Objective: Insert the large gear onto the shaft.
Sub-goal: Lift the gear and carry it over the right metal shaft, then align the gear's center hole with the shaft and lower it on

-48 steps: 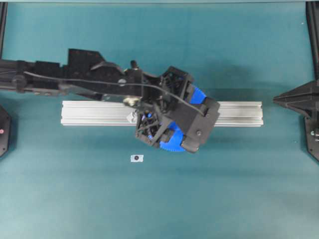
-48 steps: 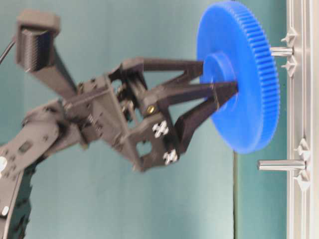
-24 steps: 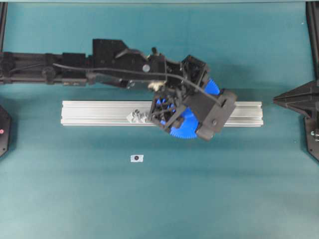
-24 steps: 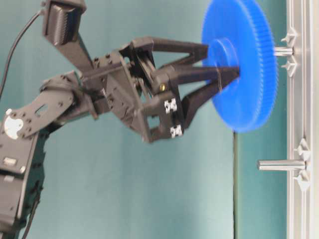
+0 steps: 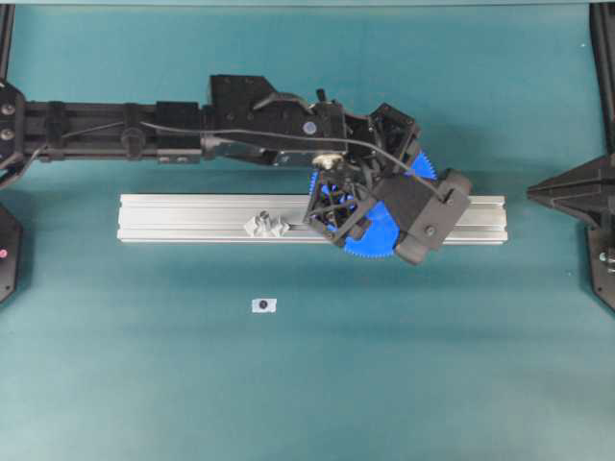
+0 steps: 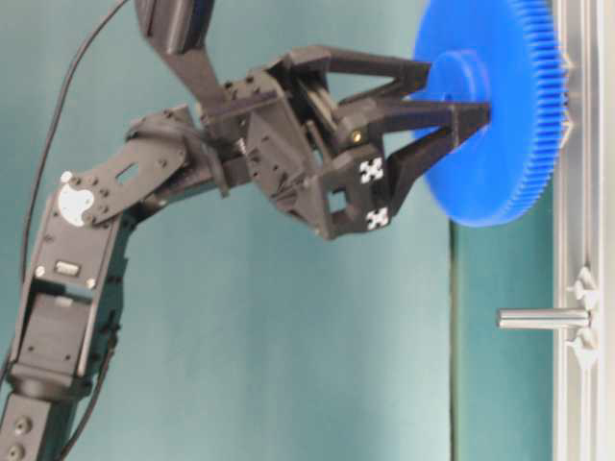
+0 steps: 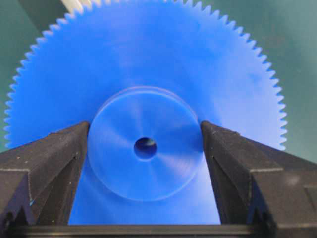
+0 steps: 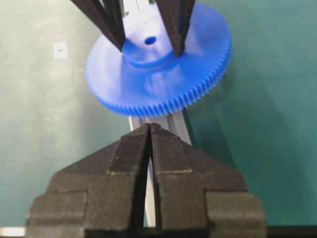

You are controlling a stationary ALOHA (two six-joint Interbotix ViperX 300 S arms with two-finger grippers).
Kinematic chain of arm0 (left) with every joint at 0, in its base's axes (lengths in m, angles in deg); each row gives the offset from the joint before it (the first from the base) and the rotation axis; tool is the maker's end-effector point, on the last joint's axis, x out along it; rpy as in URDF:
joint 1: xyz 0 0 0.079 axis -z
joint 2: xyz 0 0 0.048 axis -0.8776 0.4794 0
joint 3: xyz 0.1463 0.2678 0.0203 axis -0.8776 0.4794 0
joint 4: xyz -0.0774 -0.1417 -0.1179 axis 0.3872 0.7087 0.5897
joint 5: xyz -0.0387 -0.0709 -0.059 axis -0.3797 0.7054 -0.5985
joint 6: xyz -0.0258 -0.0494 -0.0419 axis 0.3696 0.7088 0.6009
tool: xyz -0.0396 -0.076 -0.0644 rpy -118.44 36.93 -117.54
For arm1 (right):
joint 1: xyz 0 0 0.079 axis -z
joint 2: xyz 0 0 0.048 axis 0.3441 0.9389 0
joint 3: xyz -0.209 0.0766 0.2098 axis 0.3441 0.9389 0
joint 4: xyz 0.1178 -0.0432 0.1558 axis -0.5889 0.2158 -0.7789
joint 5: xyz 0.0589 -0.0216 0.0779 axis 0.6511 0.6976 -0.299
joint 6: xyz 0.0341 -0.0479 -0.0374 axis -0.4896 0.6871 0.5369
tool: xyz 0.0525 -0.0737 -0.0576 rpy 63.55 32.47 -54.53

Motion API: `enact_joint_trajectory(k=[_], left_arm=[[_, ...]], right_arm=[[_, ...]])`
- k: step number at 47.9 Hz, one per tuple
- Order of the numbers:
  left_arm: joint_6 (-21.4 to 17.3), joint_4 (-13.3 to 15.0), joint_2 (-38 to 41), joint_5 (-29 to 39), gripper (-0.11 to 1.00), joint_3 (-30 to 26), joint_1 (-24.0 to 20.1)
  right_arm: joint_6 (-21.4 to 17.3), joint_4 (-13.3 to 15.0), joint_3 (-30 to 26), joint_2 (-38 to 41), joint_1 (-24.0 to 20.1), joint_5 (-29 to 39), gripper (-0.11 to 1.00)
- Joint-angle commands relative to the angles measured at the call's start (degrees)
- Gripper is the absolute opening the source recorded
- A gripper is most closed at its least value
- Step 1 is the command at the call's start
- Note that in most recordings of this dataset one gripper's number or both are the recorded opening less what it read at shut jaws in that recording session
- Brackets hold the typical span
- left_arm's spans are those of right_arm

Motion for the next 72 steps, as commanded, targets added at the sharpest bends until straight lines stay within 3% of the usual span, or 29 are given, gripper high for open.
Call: enact_joint_trajectory(k=[1,26,36,62,65,72], left_arm=[[-0.09,-0.09,-1.14,-0.44,0.78,-2.72,-0.70],[-0.09,-0.09,-1.14,2.20,0.78,-4.57,-3.69],[-2.55,-0.09,-0.88,2.81,0.78,-4.48,-4.13],[-4.04,-0.09,-0.18,2.81,0.78,-6.94,-6.68],[-4.04,-0.09,0.18,2.72,0.73,-7.47,-6.68],[-4.13,-0.09,0.53,2.81,0.72,-8.26,-6.68]], right_arm=[[-0.44,0.09,-0.53,0.35,0.18,-0.53,0.10],[-0.44,0.09,-0.62,0.35,0.18,-0.53,0.10],[-0.44,0.09,-0.62,0.35,0.26,-0.53,0.10],[-0.44,0.09,-0.53,0.26,0.44,-0.53,0.10],[-0.53,0.09,-0.53,0.26,0.44,-0.53,0.10],[-0.44,0.09,-0.53,0.26,0.53,-0.53,0.10]])
